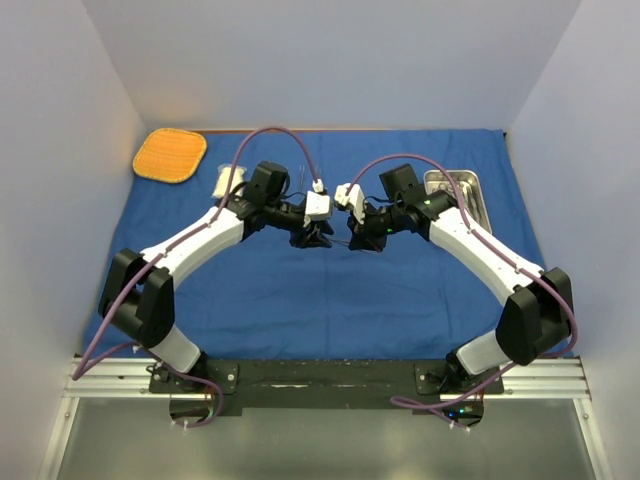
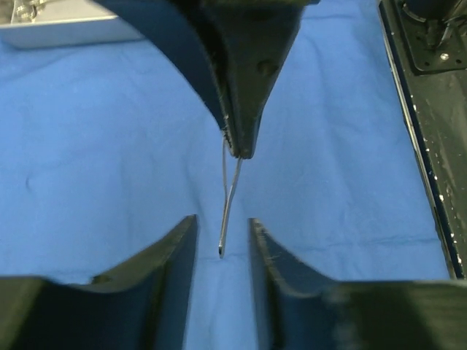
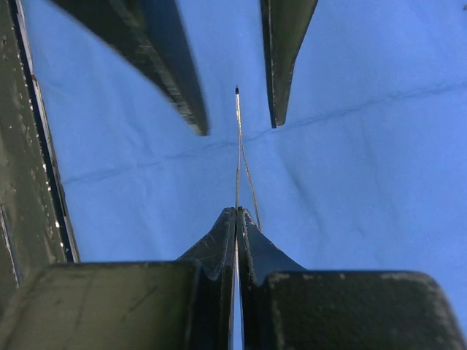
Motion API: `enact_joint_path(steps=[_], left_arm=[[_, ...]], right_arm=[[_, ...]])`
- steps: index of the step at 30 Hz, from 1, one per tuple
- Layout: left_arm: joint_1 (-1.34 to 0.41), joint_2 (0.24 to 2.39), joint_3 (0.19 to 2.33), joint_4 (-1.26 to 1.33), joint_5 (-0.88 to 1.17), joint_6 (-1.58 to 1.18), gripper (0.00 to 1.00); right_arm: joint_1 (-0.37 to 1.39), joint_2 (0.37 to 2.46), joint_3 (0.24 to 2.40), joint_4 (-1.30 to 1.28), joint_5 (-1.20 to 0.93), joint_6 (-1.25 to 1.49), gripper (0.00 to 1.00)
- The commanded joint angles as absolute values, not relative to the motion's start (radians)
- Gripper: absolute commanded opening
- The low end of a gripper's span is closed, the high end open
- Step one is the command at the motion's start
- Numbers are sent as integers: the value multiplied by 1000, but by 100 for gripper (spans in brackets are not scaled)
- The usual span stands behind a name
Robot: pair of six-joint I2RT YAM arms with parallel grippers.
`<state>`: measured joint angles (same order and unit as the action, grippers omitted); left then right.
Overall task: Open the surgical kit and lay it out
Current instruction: Place the medical item in the surgical kit.
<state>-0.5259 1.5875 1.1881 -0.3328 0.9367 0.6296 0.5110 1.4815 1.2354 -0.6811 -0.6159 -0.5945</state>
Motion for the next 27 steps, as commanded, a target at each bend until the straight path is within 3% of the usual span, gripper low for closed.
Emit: enact_joint_path(steps=[1, 5, 7, 10, 12, 15, 17, 22, 27], left_arm=[[-532, 1595, 1224, -293, 914, 606, 30], [-532, 1605, 1224, -281, 902, 591, 17], [-532, 1608, 1223, -275, 893, 581, 3], [-532, 1606, 1218, -270, 875, 569, 0], [-532, 1602, 1207, -265, 855, 557, 0], [-528, 1580, 1157, -212, 758, 490, 0], [-517, 1557, 1111, -131, 657, 398, 0], [-508, 1398, 852, 168, 301, 154, 0], [-518, 1230, 645, 276, -71, -133, 0]], right_arm=[[520, 1460, 1261, -673, -612, -609, 0], [520, 1465, 1259, -664, -604, -604, 0], [522, 1466, 1259, -658, -597, -598, 0], [520, 1465, 1258, -643, -588, -586, 0], [522, 1463, 1253, -632, -581, -580, 11], [520, 1456, 1243, -597, -578, -536, 44], [520, 1447, 1233, -557, -560, -493, 54], [511, 1425, 1189, -416, -445, -320, 70], [485, 1391, 1115, -257, -266, -128, 84]])
